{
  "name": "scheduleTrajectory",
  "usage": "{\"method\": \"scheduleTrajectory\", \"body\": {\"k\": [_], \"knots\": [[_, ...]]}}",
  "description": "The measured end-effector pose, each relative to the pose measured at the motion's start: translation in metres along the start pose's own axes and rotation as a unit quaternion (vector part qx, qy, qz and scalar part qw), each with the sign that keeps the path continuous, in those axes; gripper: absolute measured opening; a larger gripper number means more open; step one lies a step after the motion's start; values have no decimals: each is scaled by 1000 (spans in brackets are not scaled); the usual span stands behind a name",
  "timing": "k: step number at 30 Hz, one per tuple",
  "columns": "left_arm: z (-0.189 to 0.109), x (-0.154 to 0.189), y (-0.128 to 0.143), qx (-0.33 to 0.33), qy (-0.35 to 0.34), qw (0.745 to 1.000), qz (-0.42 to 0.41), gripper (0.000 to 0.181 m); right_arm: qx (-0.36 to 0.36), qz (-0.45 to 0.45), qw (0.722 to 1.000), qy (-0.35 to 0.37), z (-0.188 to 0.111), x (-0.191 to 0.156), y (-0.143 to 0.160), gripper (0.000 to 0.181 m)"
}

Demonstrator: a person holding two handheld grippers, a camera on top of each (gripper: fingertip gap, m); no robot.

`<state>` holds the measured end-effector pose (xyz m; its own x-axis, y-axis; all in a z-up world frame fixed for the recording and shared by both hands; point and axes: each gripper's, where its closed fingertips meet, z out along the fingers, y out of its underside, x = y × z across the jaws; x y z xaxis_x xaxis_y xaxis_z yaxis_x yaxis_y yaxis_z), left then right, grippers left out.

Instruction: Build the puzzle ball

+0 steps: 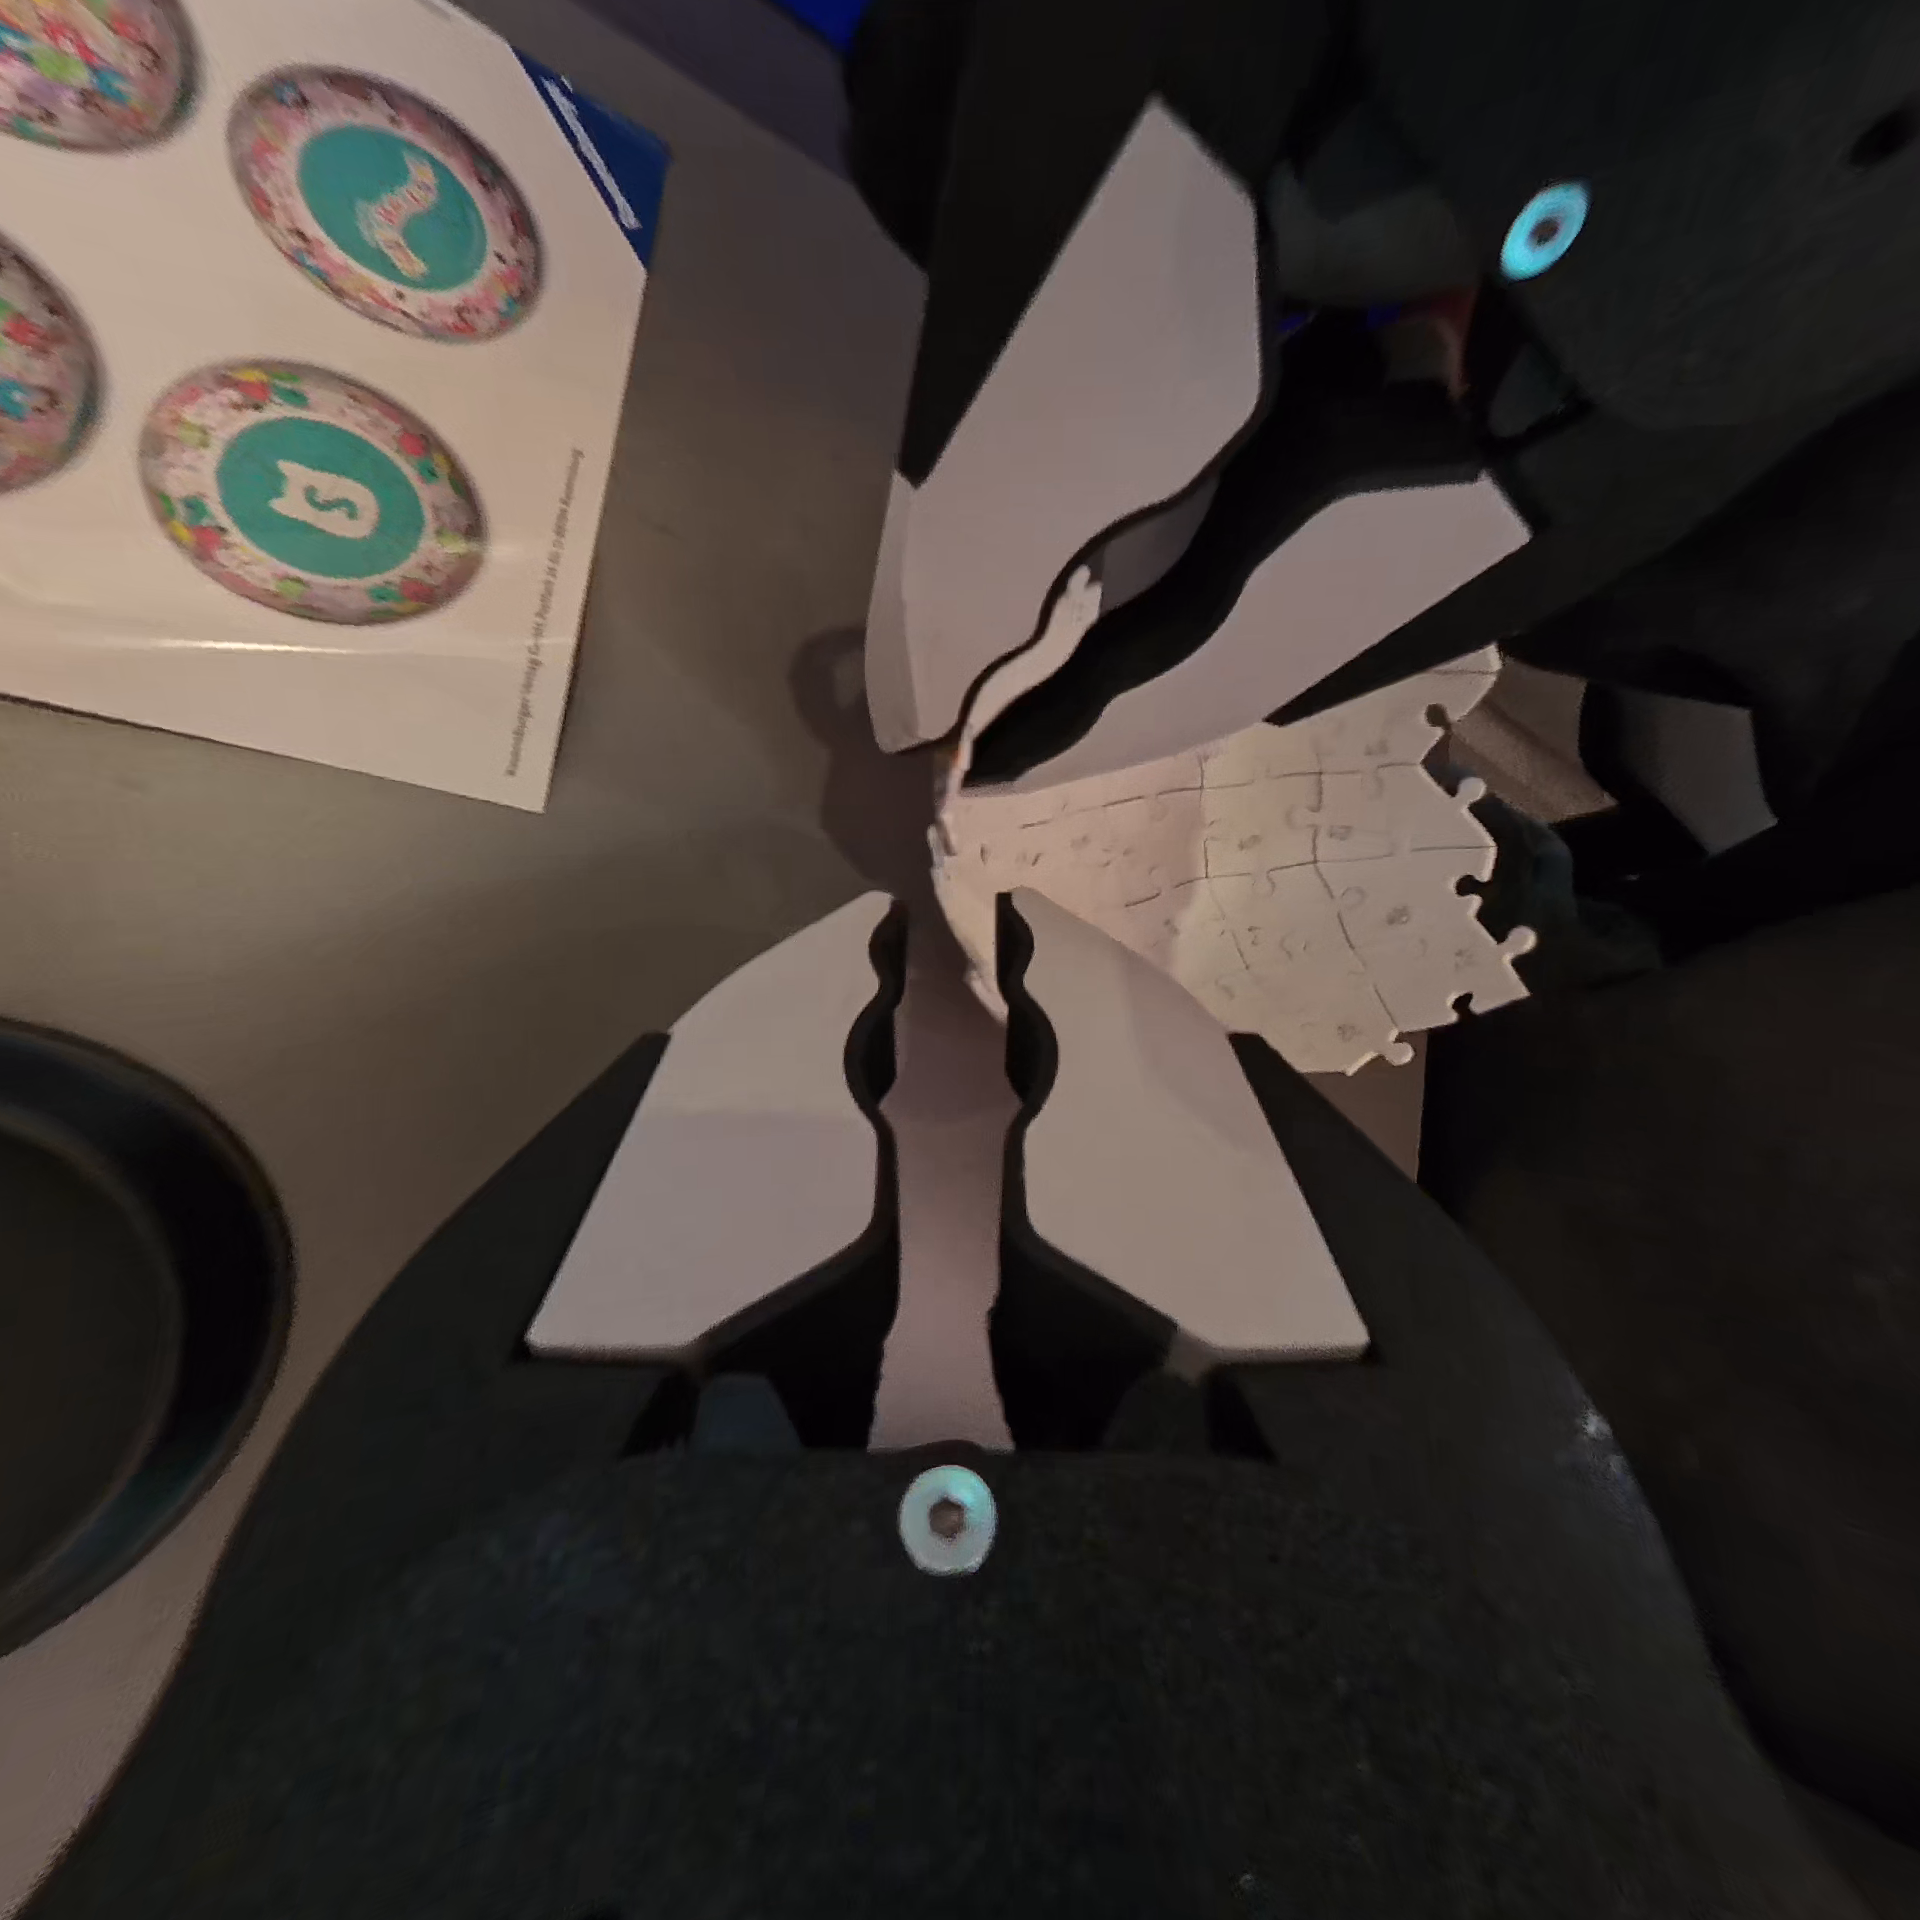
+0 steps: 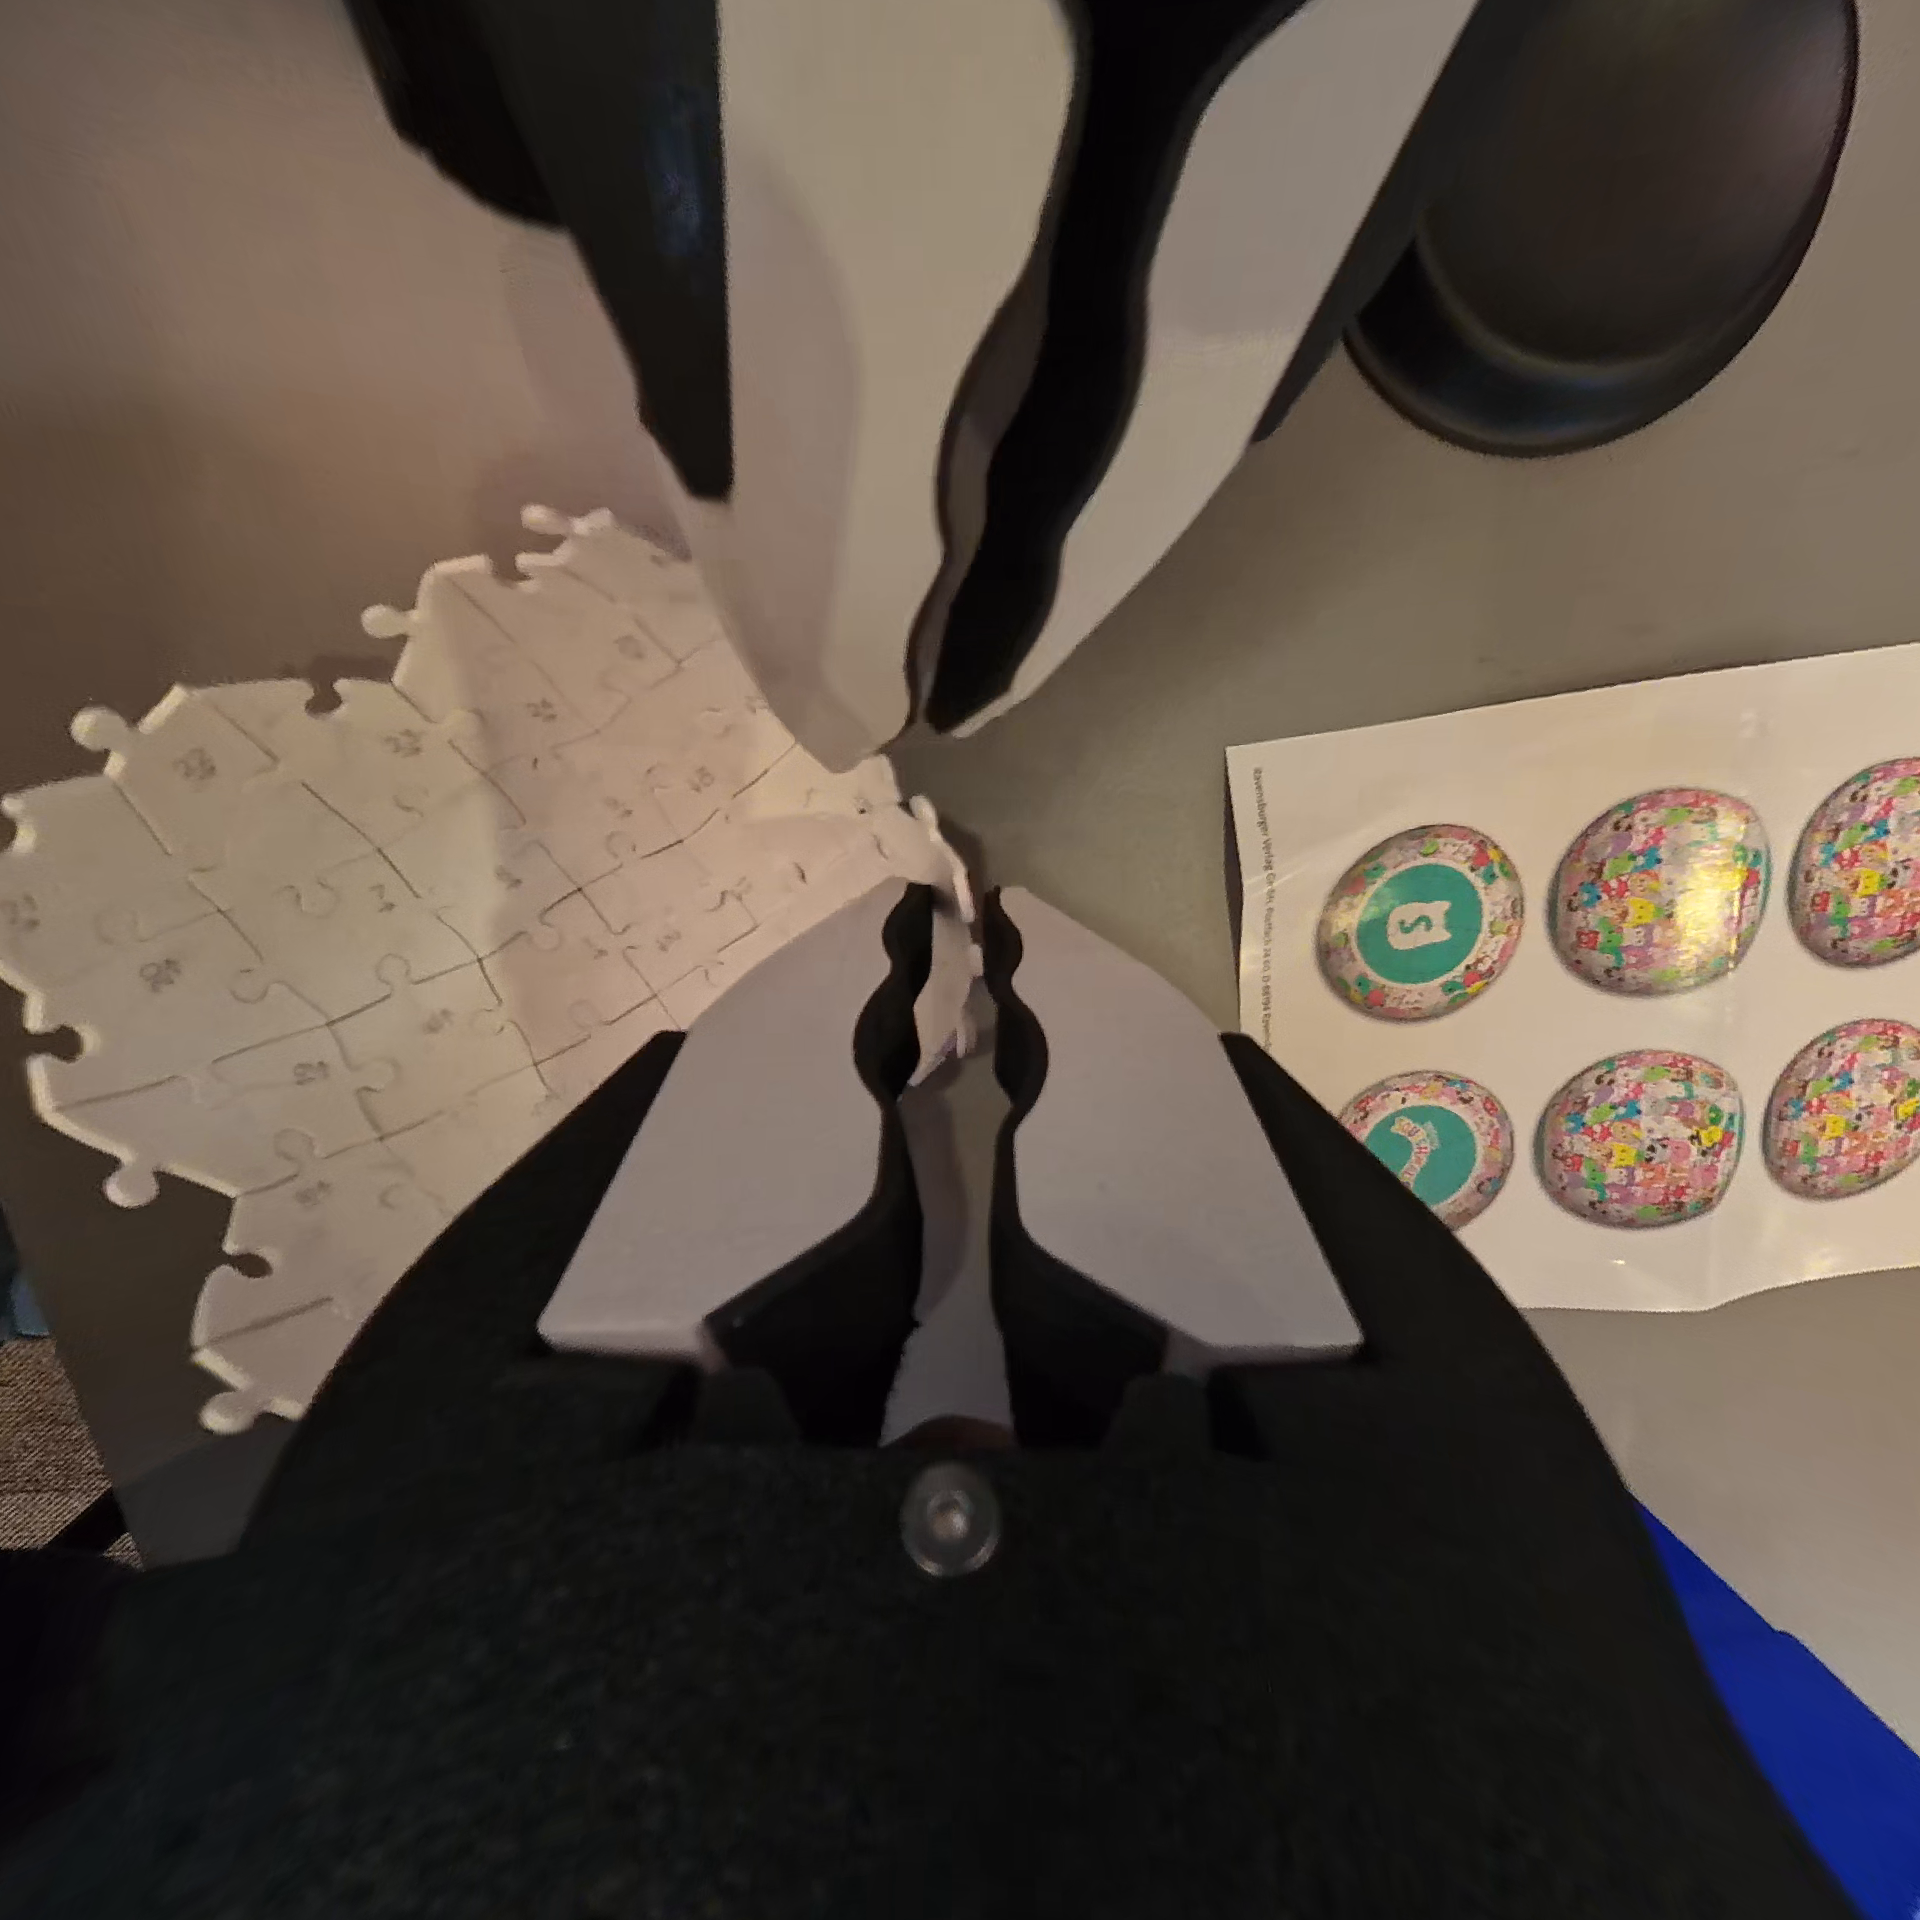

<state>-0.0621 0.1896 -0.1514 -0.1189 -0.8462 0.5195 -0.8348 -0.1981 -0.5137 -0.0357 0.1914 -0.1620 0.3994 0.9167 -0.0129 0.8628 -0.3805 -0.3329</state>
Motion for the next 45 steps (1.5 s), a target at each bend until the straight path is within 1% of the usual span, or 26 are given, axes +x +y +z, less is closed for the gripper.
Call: {"method": "scheduleTrajectory", "body": {"k": [4,7,9,12,15,18,20,22,24,26,27,28,29,31,33,35,36,38,39,41,42,43,45], "knots": [[-24,-2,-10,45,-13,999,-7,21,17,-6,1000,-7,-5,-5,-5,18],[-46,-1,-13,87,-35,995,-18,23,40,-4,999,-4,-19,-8,-11,29],[-57,1,-9,104,-56,993,-24,24,70,-7,998,0,-34,-13,-18,31],[-62,11,6,113,-77,990,-22,25,130,-11,991,-10,-62,-30,-31,32],[-65,20,25,112,-107,988,-23,25,157,-9,987,25,-89,-40,-30,32],[-73,34,41,124,-129,984,-25,25,167,12,982,90,-113,-49,-20,32],[-80,46,49,141,-141,980,-23,25,197,35,971,133,-126,-61,-17,32],[-86,56,59,159,-155,975,-22,25,239,66,957,153,-132,-79,-15,33],[-91,61,67,178,-169,969,-27,26,293,108,935,166,-130,-97,-15,35],[-94,65,76,197,-180,963,-32,30,336,145,915,172,-116,-115,-17,36],[-96,66,79,215,-184,958,-36,30,333,156,912,180,-104,-124,-17,37],[-97,67,82,236,-184,953,-43,31,325,166,908,207,-94,-129,-15,42],[-97,70,86,259,-178,948,-55,33,330,172,896,242,-87,-134,-17,48],[-97,80,96,317,-156,932,-83,34,349,160,875,295,-76,-146,-26,48],[-96,93,109,378,-134,910,-106,38,329,169,860,351,-70,-147,-29,47],[-98,102,121,430,-129,886,-120,39,311,201,853,368,-61,-146,-35,47],[-101,107,123,450,-127,876,-121,41,306,223,850,366,-55,-145,-38,48],[-112,117,121,475,-128,863,-111,41,296,259,845,361,-44,-137,-41,49],[-116,119,120,482,-142,860,-95,40,289,270,846,358,-38,-133,-42,49],[-119,115,119,475,-187,858,-55,40,279,286,845,356,-32,-122,-44,46],[-118,113,120,463,-203,862,-40,40,274,290,850,344,-27,-118,-46,43],[-115,113,120,449,-209,868,-27,40,258,296,856,337,-22,-114,-46,39],[-112,113,119,435,-217,874,-6,40,232,293,867,328,-13,-110,-45,39]]}}
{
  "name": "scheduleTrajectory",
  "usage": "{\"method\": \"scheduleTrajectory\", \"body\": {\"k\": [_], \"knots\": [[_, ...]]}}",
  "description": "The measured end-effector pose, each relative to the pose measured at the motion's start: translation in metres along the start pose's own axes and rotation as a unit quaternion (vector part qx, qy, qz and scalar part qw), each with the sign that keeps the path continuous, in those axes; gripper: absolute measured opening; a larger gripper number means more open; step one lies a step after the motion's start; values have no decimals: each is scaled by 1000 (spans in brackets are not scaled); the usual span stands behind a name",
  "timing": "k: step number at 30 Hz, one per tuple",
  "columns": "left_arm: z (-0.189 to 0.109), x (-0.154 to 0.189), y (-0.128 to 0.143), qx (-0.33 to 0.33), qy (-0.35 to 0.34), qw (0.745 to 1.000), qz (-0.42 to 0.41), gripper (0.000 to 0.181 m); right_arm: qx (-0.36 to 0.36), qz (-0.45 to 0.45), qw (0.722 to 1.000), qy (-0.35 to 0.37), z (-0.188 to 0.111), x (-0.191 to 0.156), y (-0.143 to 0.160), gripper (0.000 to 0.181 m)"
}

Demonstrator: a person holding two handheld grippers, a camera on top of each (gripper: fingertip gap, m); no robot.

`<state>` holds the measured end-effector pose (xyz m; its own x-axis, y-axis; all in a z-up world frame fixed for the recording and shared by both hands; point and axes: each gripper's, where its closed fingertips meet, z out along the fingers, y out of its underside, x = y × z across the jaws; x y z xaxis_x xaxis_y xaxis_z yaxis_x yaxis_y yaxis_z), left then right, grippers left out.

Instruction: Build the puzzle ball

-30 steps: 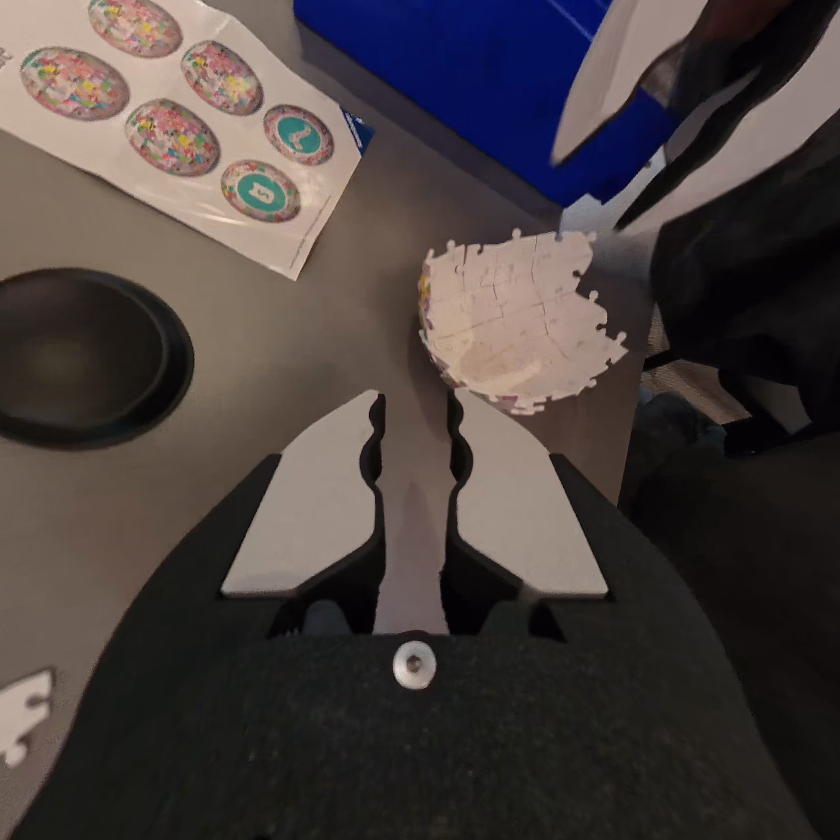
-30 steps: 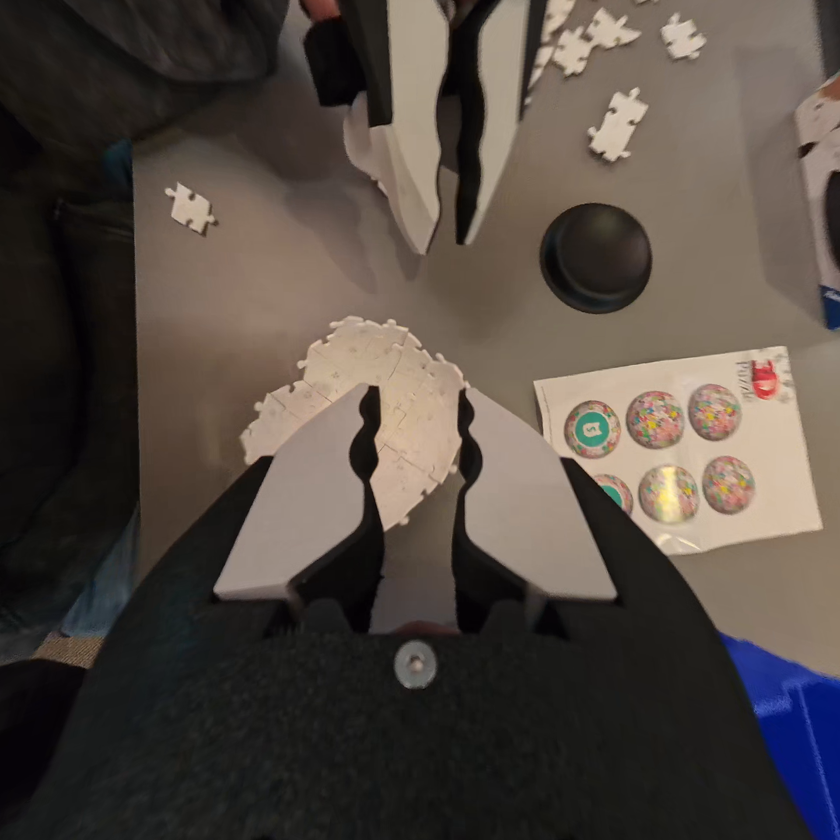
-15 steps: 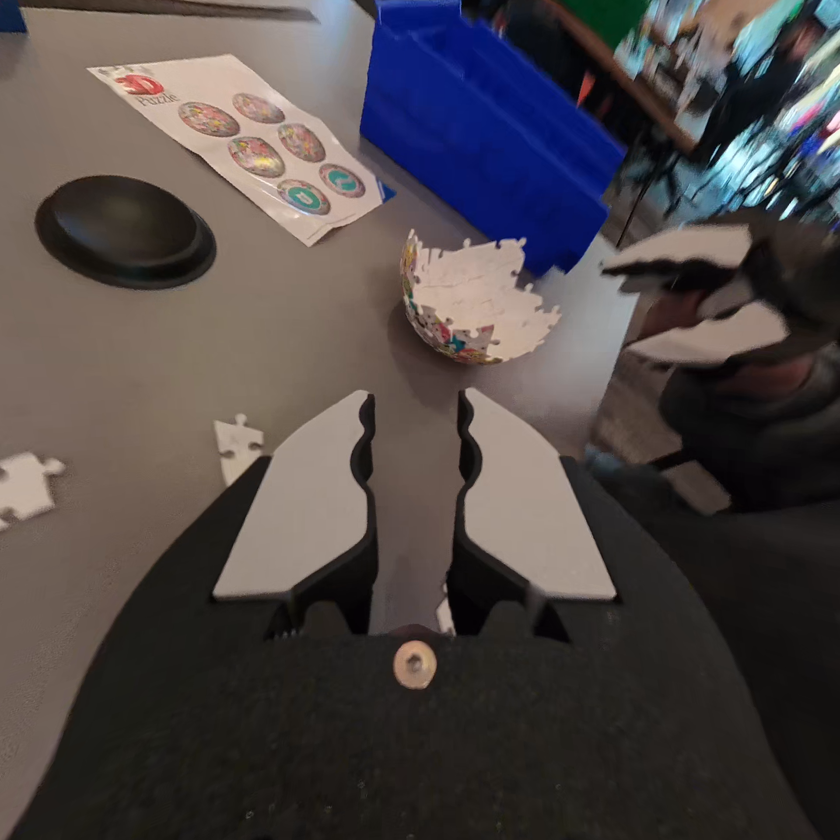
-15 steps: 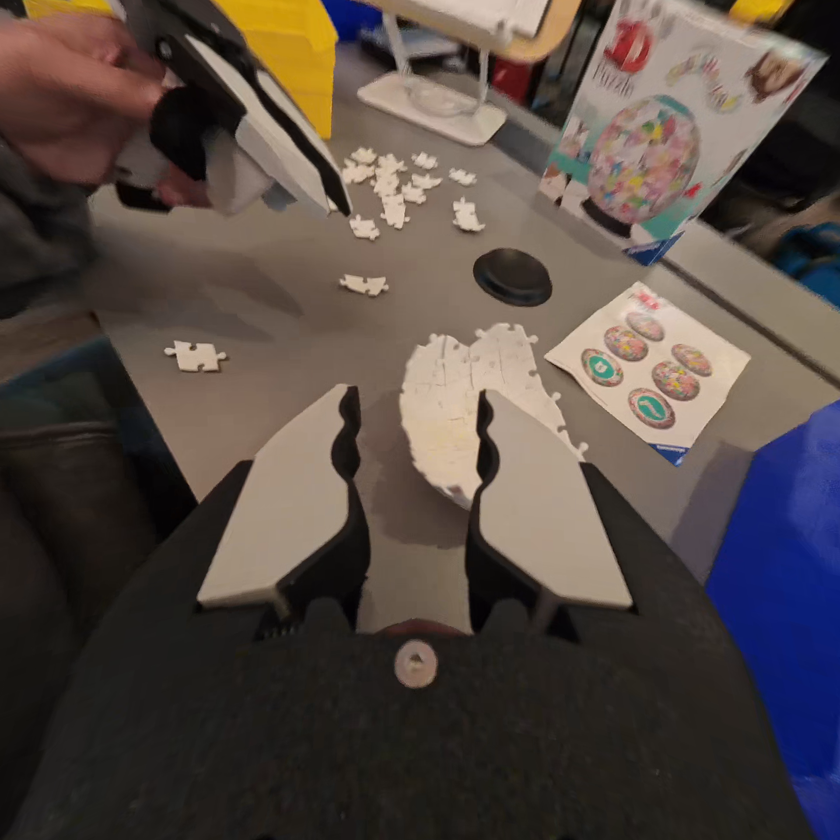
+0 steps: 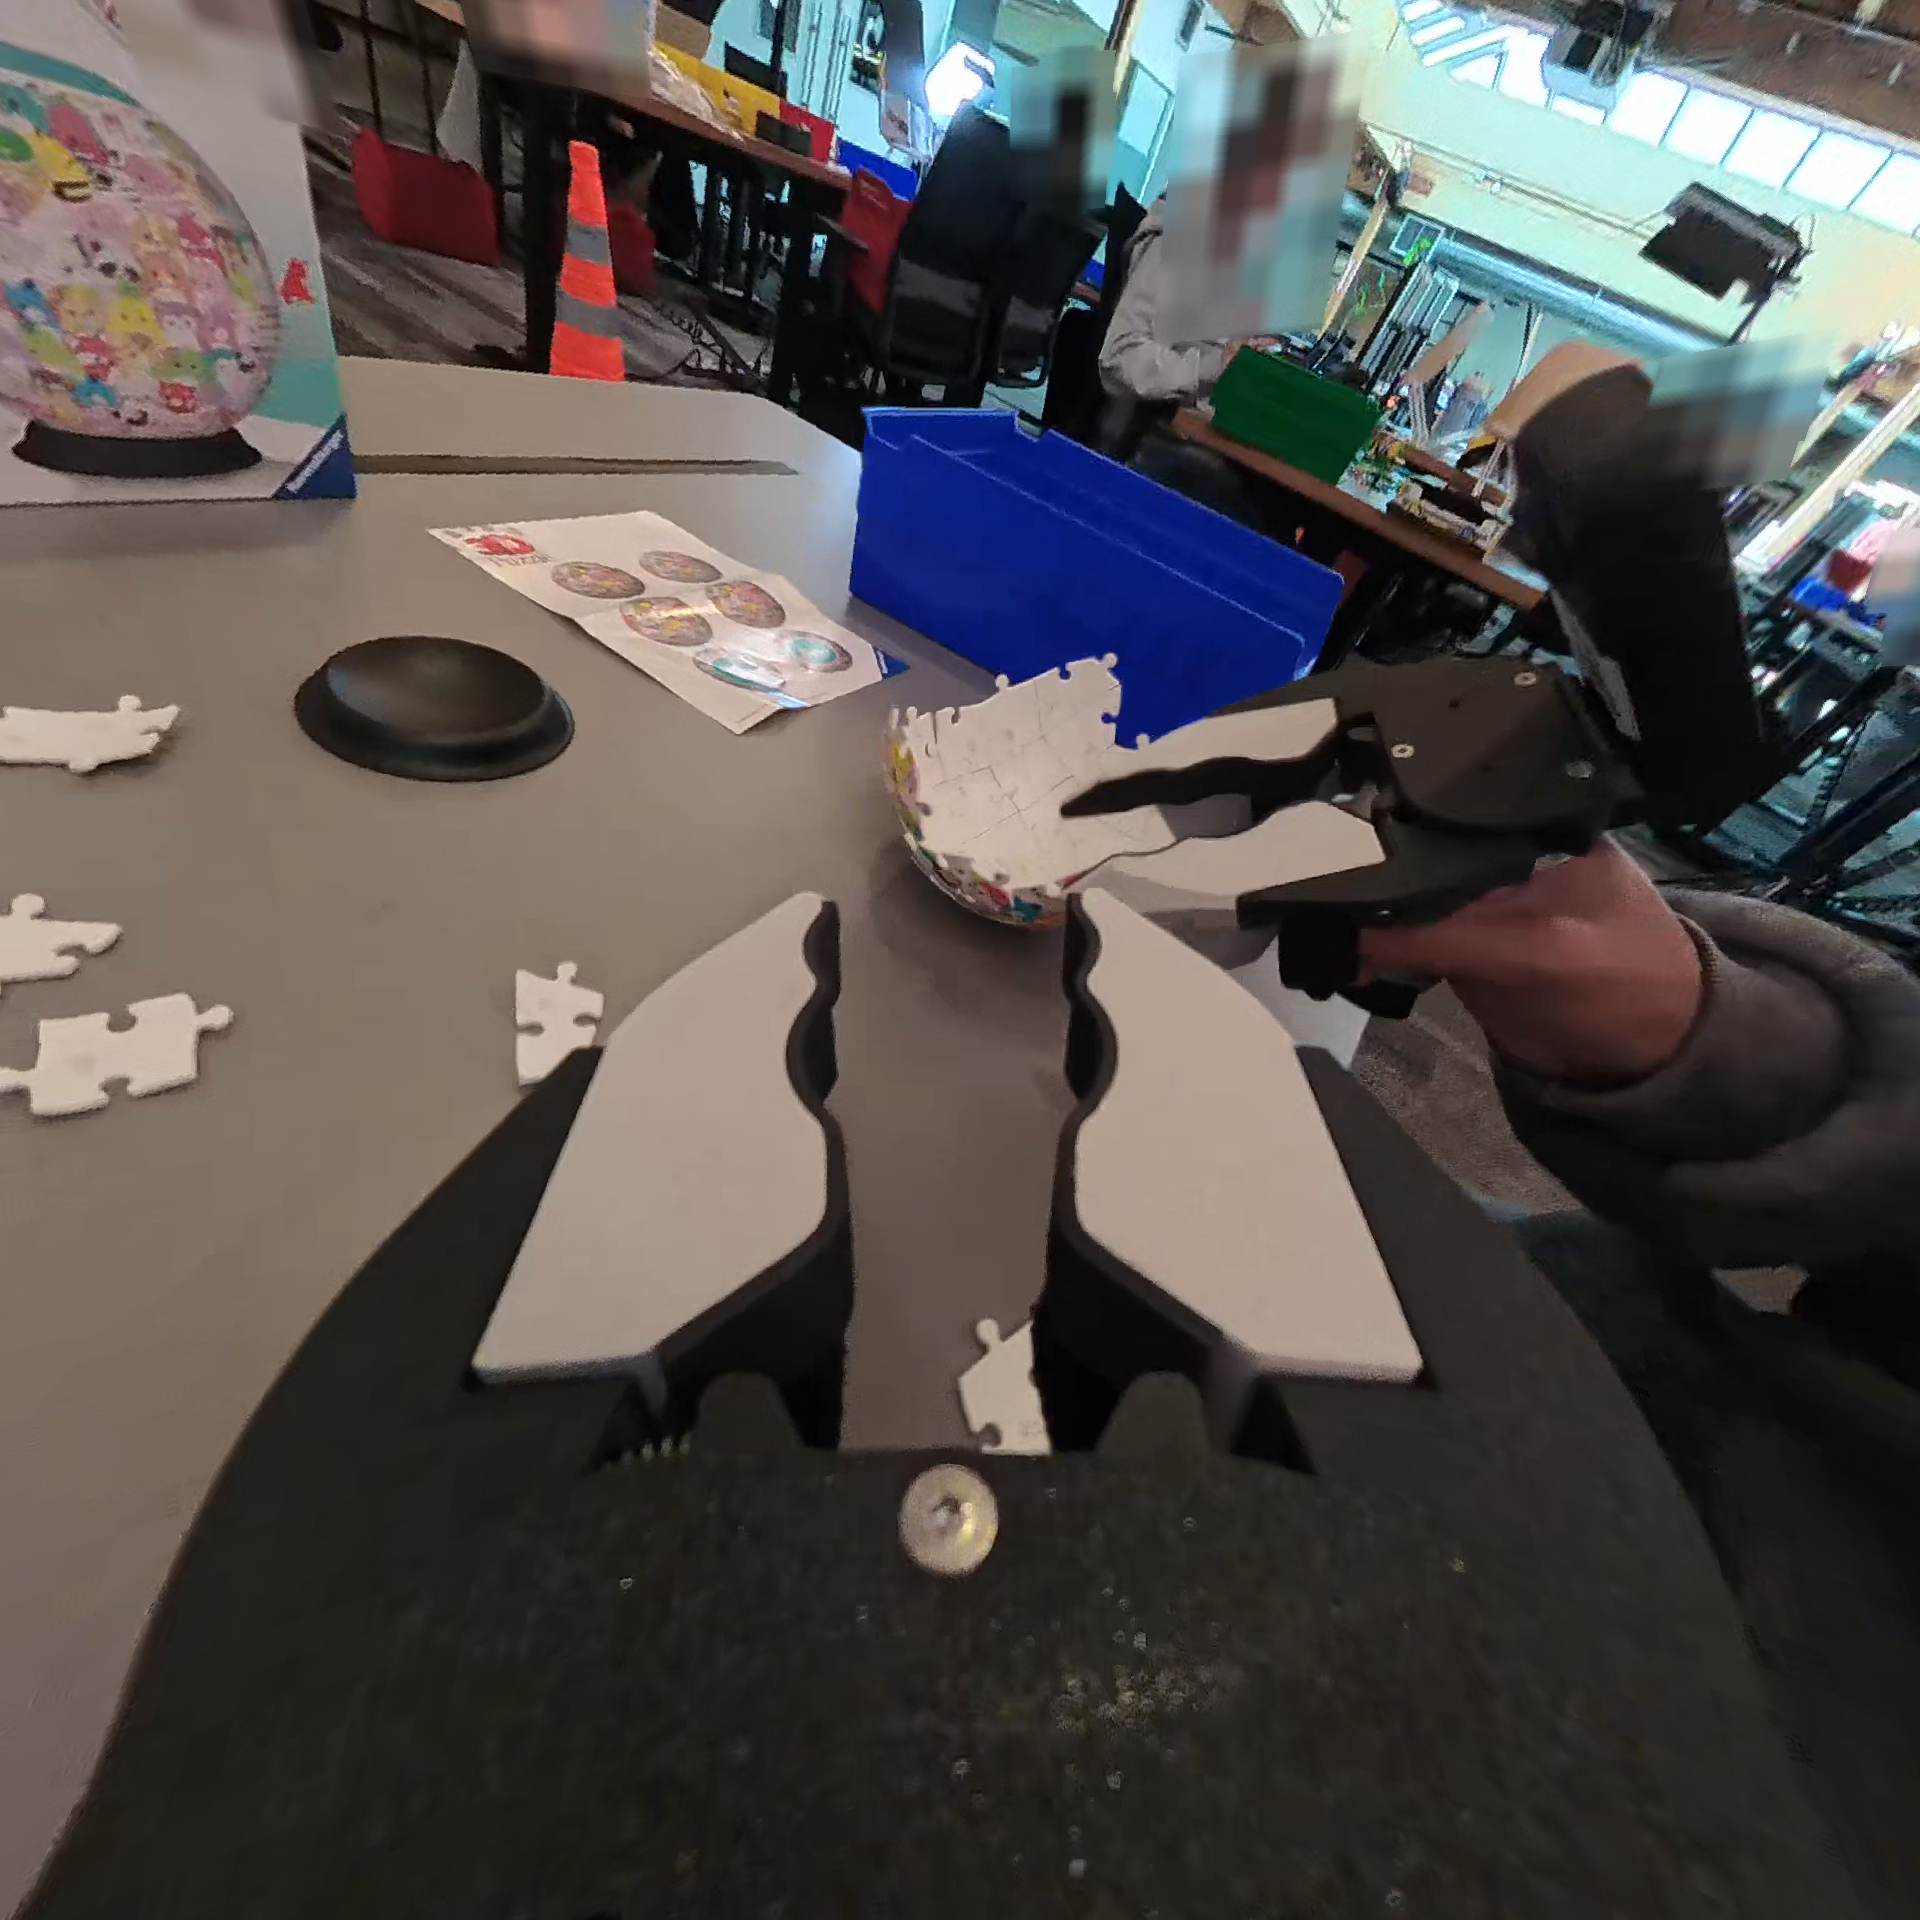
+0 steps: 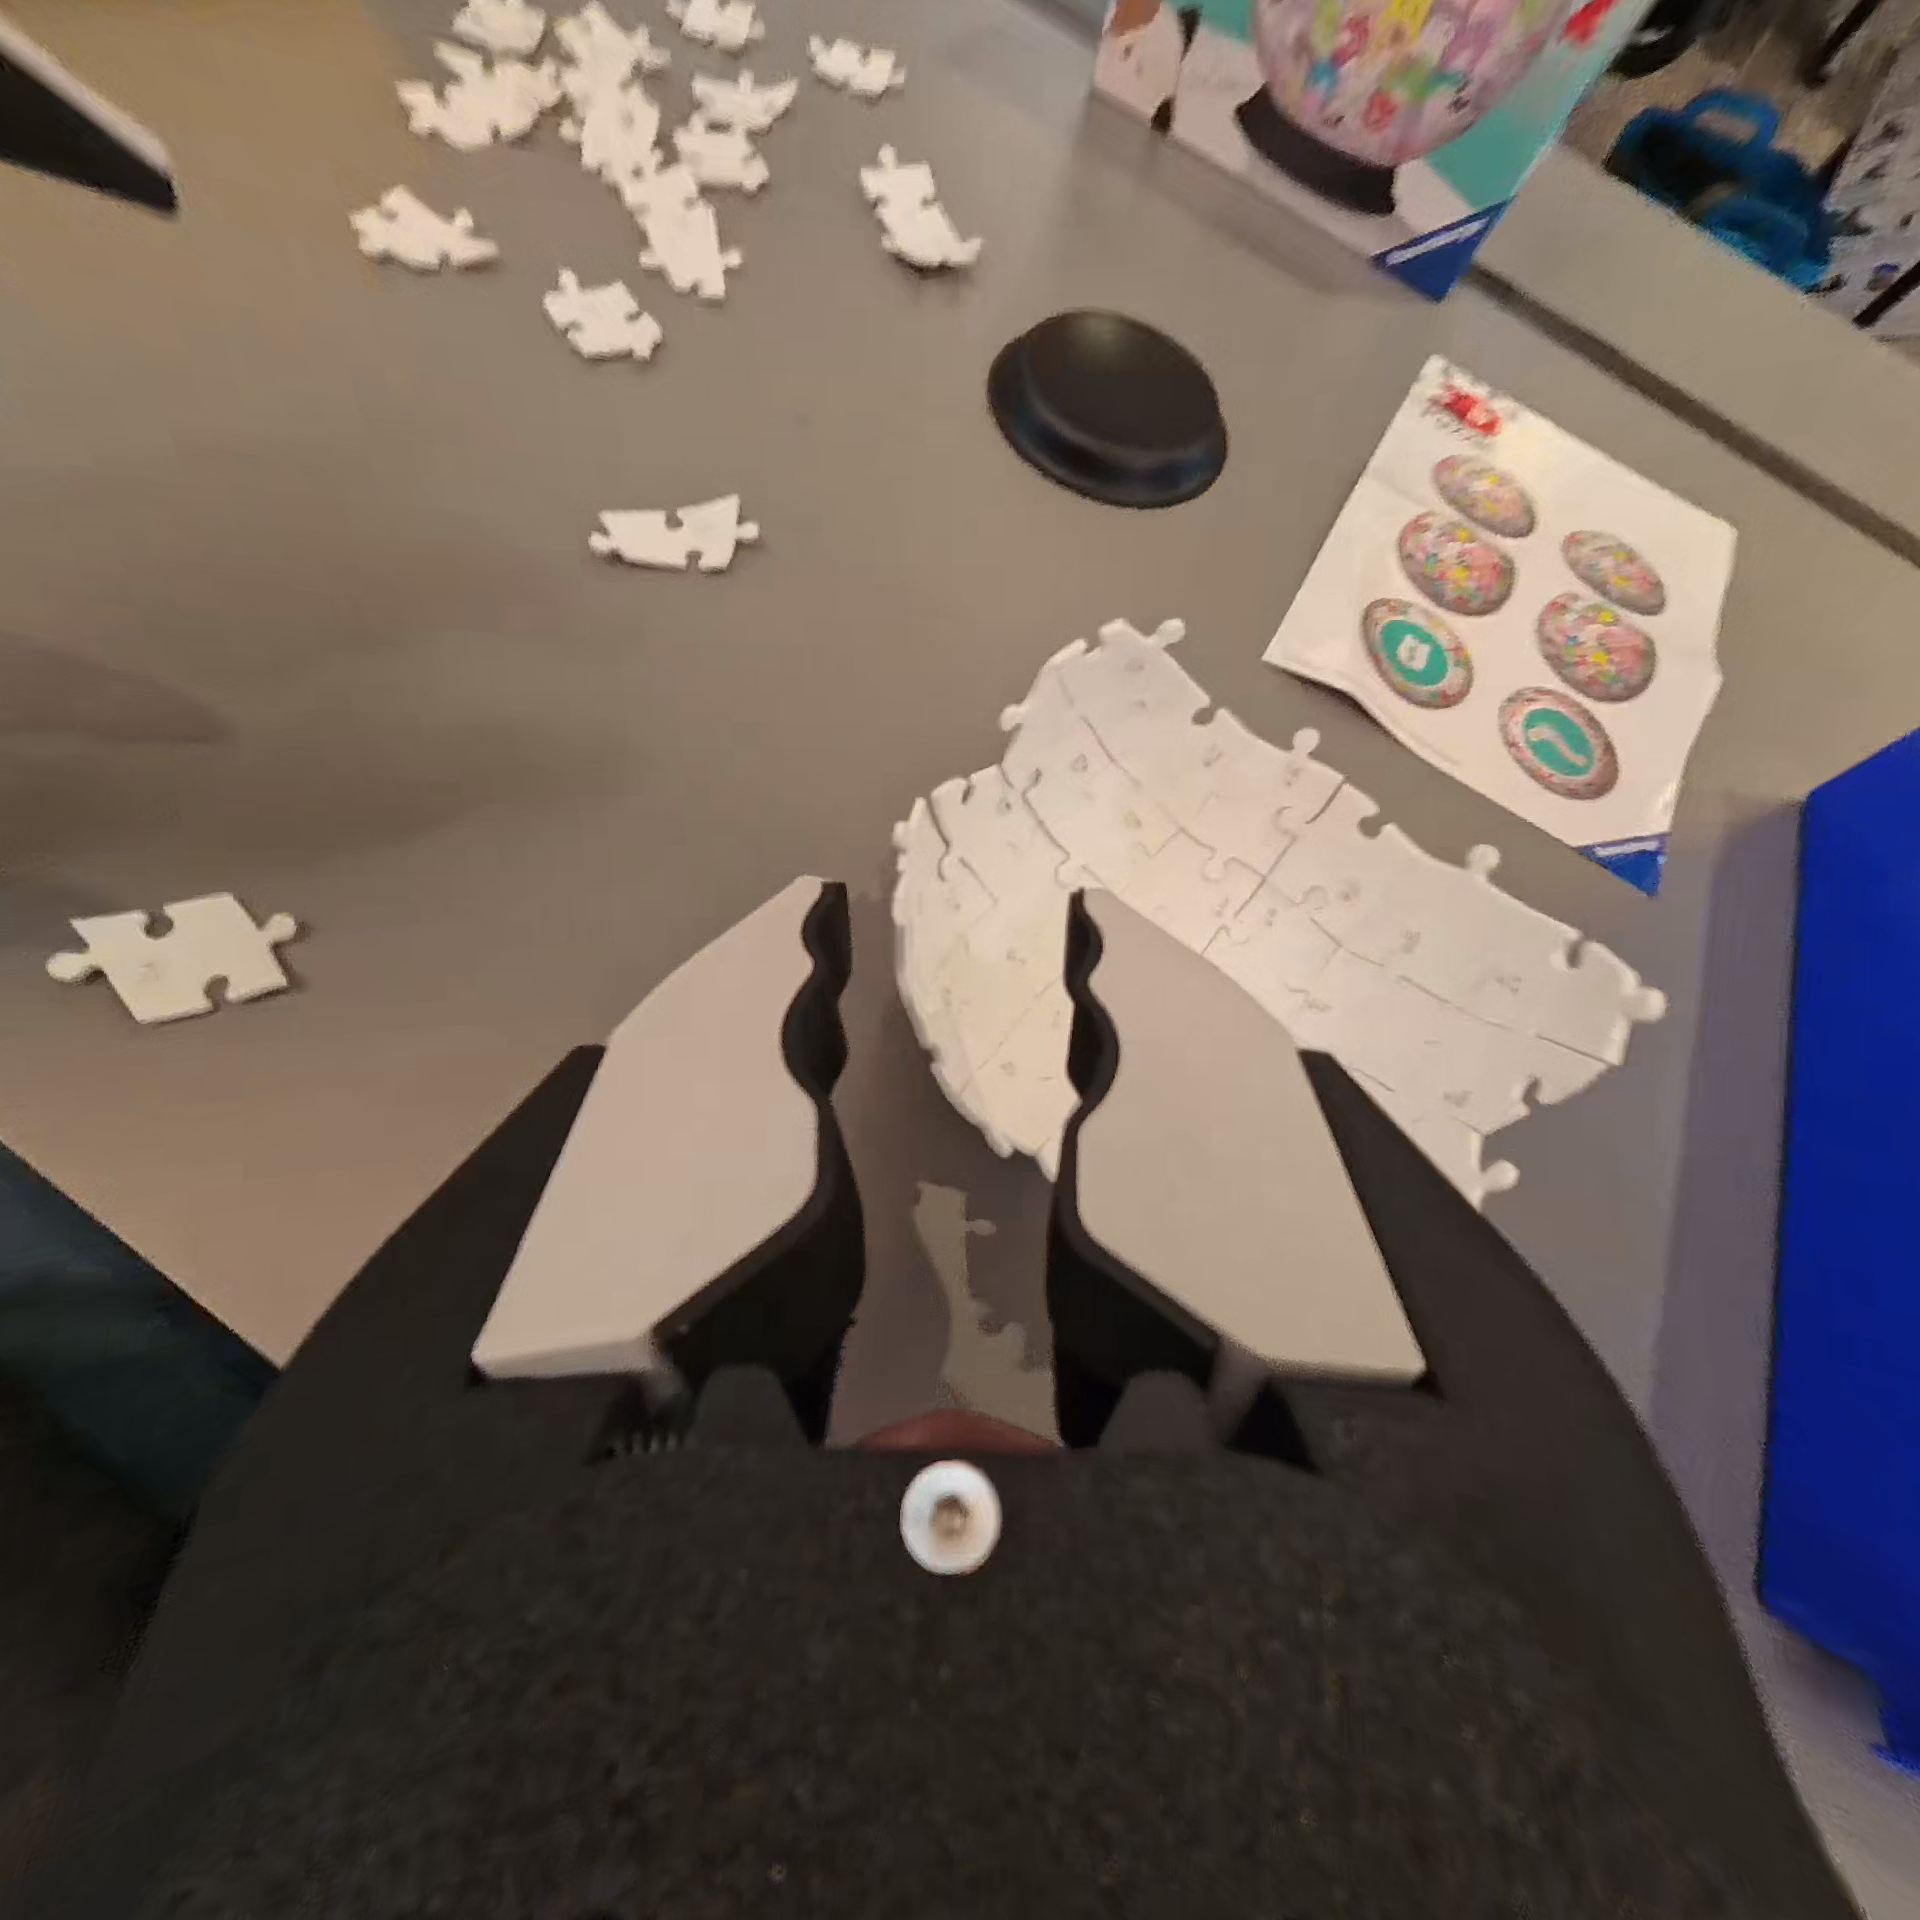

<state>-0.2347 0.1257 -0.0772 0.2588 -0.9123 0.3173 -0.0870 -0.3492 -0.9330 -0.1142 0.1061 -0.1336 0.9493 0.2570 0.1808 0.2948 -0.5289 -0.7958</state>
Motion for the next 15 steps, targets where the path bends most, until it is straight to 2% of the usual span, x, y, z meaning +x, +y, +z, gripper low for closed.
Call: {"method": "scheduleTrajectory", "body": {"k": [4,8,12,15], "knots": [[5,11,-6,14,31,999,29,40,-35,-48,998,-15,4,-8,14,36],[14,14,2,-10,38,998,52,40,-27,-102,994,5,3,-3,12,20],[16,15,6,-24,30,997,65,41,-30,-107,994,-8,0,4,14,6],[13,16,9,-28,24,997,67,41,-12,-99,995,-27,-11,11,11,8]]}}
